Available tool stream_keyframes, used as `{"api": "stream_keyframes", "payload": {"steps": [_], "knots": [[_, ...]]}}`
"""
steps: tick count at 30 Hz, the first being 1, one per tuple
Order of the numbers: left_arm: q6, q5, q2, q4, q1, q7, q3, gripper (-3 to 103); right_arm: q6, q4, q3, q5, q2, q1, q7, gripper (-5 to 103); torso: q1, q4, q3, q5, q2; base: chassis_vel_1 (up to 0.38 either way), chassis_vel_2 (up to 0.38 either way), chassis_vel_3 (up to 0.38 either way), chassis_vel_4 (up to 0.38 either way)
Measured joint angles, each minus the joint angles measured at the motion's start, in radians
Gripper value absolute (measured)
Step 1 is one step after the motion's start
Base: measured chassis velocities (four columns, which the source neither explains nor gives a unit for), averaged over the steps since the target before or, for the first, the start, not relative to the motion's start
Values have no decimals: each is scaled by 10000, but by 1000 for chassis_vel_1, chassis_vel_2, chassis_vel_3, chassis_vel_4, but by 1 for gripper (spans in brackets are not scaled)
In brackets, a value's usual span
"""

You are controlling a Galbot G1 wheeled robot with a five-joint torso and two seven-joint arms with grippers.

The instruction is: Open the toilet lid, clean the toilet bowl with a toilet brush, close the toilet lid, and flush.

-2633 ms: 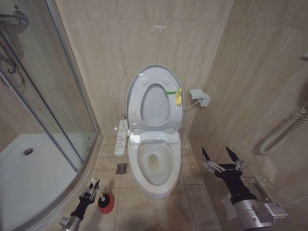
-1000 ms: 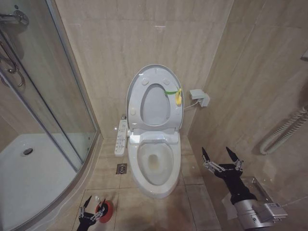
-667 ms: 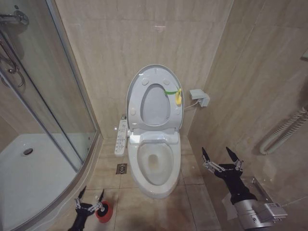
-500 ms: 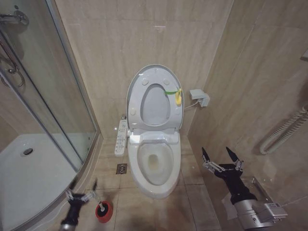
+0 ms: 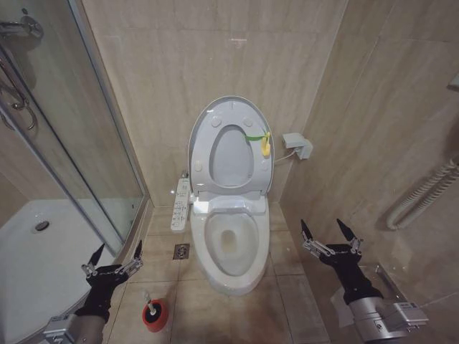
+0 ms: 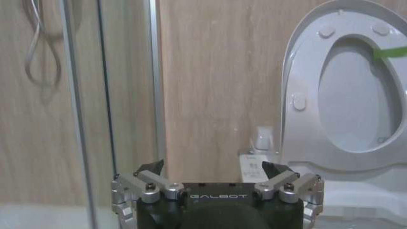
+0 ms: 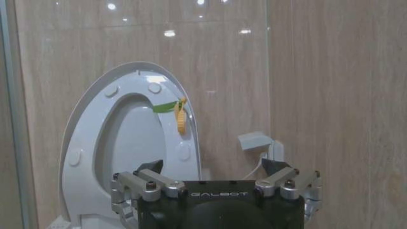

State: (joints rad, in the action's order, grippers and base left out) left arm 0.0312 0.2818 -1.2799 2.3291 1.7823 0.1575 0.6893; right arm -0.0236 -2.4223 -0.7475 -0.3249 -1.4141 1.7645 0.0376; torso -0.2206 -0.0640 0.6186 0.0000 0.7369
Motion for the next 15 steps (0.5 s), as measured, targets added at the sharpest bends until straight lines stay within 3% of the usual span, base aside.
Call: {"api": "stream_keyframes", "payload": {"steps": [8,15], "knots": [[-490,-353,-97,196,207,232,-311,100,0,0,0,0,0,0,2,100,0,0,0,1,0,0,0,0,0],[-821,-747,-319,359,421,405,-37,100,0,0,0,0,0,0,2,100,-1,1,0,0,-1,0,0,0,0]]}}
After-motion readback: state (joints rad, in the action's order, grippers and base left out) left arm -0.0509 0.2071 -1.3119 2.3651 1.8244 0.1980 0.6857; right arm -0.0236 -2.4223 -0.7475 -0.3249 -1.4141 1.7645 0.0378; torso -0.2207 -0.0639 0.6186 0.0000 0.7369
